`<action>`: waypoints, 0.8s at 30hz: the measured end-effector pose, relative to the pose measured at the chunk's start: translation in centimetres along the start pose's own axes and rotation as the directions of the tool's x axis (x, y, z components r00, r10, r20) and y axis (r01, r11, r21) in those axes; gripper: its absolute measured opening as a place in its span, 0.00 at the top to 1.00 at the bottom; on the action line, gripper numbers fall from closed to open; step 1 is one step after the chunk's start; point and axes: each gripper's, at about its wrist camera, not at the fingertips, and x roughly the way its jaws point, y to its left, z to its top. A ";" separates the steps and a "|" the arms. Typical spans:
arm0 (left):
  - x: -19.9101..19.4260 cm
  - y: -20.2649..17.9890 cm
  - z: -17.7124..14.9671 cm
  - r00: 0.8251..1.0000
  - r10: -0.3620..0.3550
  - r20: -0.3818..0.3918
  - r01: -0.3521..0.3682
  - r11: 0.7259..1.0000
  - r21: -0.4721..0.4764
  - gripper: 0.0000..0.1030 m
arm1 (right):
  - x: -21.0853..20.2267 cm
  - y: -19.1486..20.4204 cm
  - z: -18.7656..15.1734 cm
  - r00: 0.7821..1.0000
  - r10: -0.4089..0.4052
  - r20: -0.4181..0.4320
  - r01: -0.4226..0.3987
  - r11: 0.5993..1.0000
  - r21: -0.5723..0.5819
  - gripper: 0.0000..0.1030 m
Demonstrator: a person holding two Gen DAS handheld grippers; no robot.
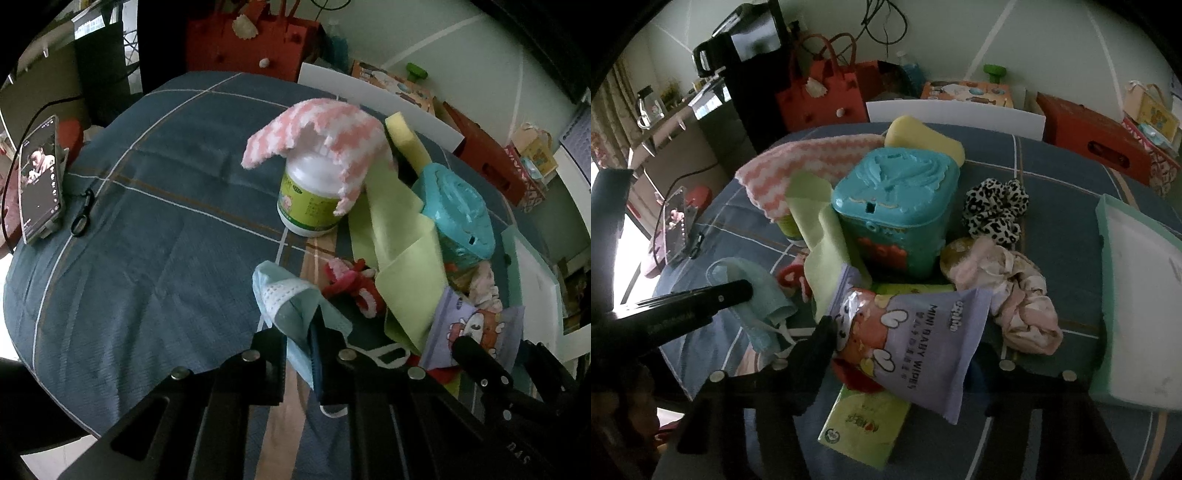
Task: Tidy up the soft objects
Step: 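Grasp the blue face mask with the left gripper while the right gripper grasps the purple wipes packet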
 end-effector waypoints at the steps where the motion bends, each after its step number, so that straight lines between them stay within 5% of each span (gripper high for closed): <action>1: -0.1 -0.2 0.0 1.000 0.000 0.004 0.000 1.000 0.002 0.89 | -0.1 0.0 0.0 1.000 0.002 -0.002 -0.002 1.000 -0.001 0.37; 24: -7.5 -2.6 2.5 0.986 -0.009 0.165 0.002 0.999 0.042 0.89 | -6.7 -3.0 2.4 0.988 0.018 0.150 -0.030 0.996 0.078 0.38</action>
